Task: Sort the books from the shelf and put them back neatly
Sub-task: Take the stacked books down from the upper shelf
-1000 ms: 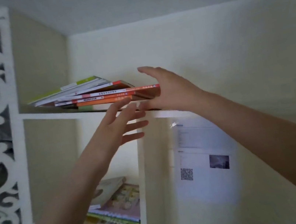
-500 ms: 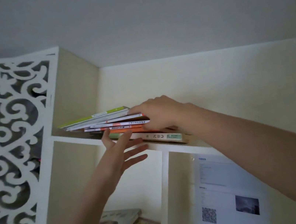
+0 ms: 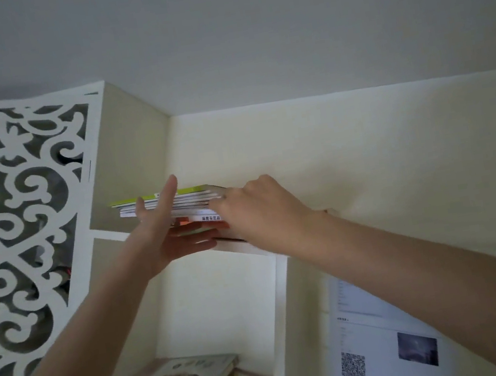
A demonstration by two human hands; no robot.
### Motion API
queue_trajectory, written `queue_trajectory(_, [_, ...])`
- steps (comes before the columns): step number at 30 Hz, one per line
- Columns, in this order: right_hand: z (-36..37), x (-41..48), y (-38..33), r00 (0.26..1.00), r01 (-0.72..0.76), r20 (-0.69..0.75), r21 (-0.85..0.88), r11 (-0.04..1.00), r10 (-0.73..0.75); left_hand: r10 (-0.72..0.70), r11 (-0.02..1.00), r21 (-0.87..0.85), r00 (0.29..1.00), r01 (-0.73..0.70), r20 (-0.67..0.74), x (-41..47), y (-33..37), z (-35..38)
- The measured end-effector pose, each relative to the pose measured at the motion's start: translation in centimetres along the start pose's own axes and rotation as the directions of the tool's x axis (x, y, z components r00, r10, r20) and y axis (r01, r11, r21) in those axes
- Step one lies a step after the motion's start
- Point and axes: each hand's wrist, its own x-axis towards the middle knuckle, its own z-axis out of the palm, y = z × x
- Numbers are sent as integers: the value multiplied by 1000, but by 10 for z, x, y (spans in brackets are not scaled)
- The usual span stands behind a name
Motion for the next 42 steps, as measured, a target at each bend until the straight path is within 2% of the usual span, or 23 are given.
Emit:
queue_trajectory(2, [-4,-5,-16,998,-20,-55,-8,1000,20,-23,1000,-20,1000,23,11,3,5,-7])
queue_trajectory(5, [-18,-15,-45,964,-209,-183,-64,976,195,2,999,-55,1000,-2,9,4,4,-14])
queue_trajectory(10, [-16,-34,-98,975,-221,-14,49,974,222,115,987,-99,987,-127,-115,5,-14,-19])
queue_trajectory(12, [-27,-38,-81,976,-212,-2,232,949,218,158,981,-94,981,-169,-114,8,-18,-20])
queue_trajectory(14, [-38,-35,-47,986,-149,16,530,835,165,196,979,-39,975,-201,-103,6,-12,-15])
queue_trajectory(15, [-41,-33,-27,986,-155,59,648,746,154,201,979,-14,975,-204,-97,5,-8,-13])
queue_trajectory(16, [-44,-30,-5,982,-184,127,776,603,137,177,984,-18,980,-179,-87,7,-6,-14])
queue_trajectory(17, [-42,-27,14,970,-240,200,881,407,139,141,989,-31,988,-143,-71,6,-3,-15])
queue_trajectory(18, [-33,-22,33,949,-292,251,926,238,189,104,993,-47,993,-106,-52,3,-2,-18])
queue_trajectory(19, [-16,-16,52,917,-343,291,924,167,272,69,995,-62,997,-72,-39,1,-2,-20])
queue_trajectory(20, [2,-12,65,880,-410,346,899,152,325,54,995,-78,998,-56,-31,1,-4,-24])
queue_trajectory(21, [17,-10,73,840,-497,440,859,126,317,51,995,-80,998,-53,-22,-1,-8,-27])
queue_trajectory(23, [44,-6,73,770,-625,610,780,32,184,60,995,-80,998,-59,3,-7,-12,-28])
queue_trajectory(24, [51,-6,69,757,-645,639,764,1,137,64,994,-86,998,-62,23,-11,-12,-27])
queue_trajectory(27, [47,-3,66,755,-641,642,766,-53,138,73,996,-58,992,-68,100,-16,-7,-32])
queue_trajectory(30, [33,-4,67,768,-624,631,776,-94,106,43,994,94,978,-63,203,-28,-3,-37])
queue_trajectory(33, [19,-16,57,785,-599,607,795,-94,127,38,996,75,993,-47,112,-42,-5,-43])
queue_trajectory(38, [7,-66,29,814,-495,552,823,-280,183,1,1000,-12,996,0,92,-85,-14,-48])
queue_trajectory(41, [1,-94,15,832,-449,545,774,-446,108,26,999,-25,997,-24,78,-109,-25,-51])
queue_trajectory(42, [2,-104,9,841,-435,529,786,-440,114,28,999,-17,997,-27,74,-117,-30,-52])
